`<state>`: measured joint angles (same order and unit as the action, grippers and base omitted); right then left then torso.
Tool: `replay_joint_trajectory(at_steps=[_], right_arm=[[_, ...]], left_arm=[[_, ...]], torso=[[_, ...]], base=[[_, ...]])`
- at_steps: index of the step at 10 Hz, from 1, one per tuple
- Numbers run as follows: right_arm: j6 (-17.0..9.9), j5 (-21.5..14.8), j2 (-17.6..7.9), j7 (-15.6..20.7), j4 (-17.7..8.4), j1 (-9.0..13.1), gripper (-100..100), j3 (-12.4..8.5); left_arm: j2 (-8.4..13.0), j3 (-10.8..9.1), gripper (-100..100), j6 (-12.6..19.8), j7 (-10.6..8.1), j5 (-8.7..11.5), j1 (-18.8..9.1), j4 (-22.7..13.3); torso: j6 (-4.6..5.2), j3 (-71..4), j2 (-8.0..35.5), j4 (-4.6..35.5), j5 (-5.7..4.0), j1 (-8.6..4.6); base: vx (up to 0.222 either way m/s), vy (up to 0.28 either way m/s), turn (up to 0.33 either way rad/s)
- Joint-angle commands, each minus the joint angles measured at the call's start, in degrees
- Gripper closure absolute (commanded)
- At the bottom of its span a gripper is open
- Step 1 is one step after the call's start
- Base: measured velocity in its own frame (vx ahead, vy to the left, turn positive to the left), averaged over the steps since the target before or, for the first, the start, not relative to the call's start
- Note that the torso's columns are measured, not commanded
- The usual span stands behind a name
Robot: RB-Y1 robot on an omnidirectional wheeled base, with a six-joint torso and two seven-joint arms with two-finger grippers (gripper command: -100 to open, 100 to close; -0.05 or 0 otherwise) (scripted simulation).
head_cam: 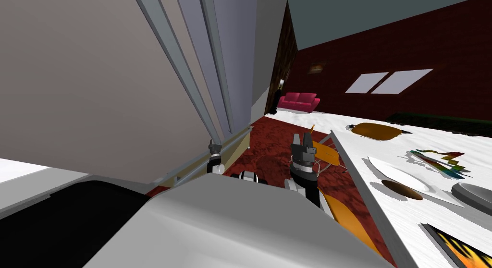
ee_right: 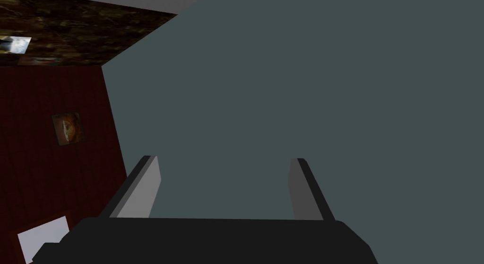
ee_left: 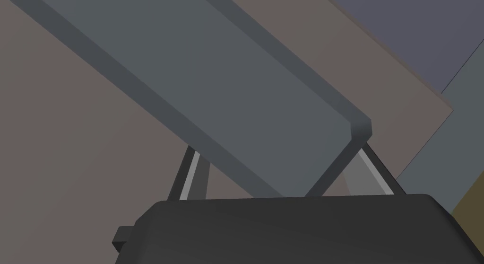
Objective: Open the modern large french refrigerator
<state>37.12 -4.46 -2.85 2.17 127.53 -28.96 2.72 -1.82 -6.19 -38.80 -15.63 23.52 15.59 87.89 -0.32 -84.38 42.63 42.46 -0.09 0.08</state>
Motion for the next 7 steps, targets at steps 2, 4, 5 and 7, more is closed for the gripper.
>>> replay_joint_trajectory(at_steps=[2,4,5,7], right_arm=[[0.0,0.0,0.0,0.0,0.0,0.0,0,0.0],[0.0,0.0,0.0,0.0,0.0,0.0,0,0.0],[0.0,0.0,0.0,0.0,0.0,0.0,0,0.0],[0.0,0.0,0.0,0.0,0.0,0.0,0,0.0]], left_arm=[[0.3,1.59,100,-0.4,-0.60,0.1,-3.8,-4.0],[0.7,2.98,100,-0.6,-1.13,0.3,-7.8,-8.1],[1.1,4.37,100,-0.9,-1.66,0.5,-9.6,-9.6],[1.1,4.37,100,-0.9,-1.66,0.5,-11.8,-12.3]], torso=[[0.30,0.2,0.2,-0.1,0.18,0.07],[0.14,0.0,0.0,-0.1,0.14,0.15],[0.06,-0.1,-0.1,-0.1,0.11,0.03],[0.07,0.0,-0.1,0.0,0.03,-0.01]], base=[[-0.140,0.044,0.035],[-0.166,0.065,0.009],[-0.193,0.001,0.049],[-0.119,0.019,0.018]])
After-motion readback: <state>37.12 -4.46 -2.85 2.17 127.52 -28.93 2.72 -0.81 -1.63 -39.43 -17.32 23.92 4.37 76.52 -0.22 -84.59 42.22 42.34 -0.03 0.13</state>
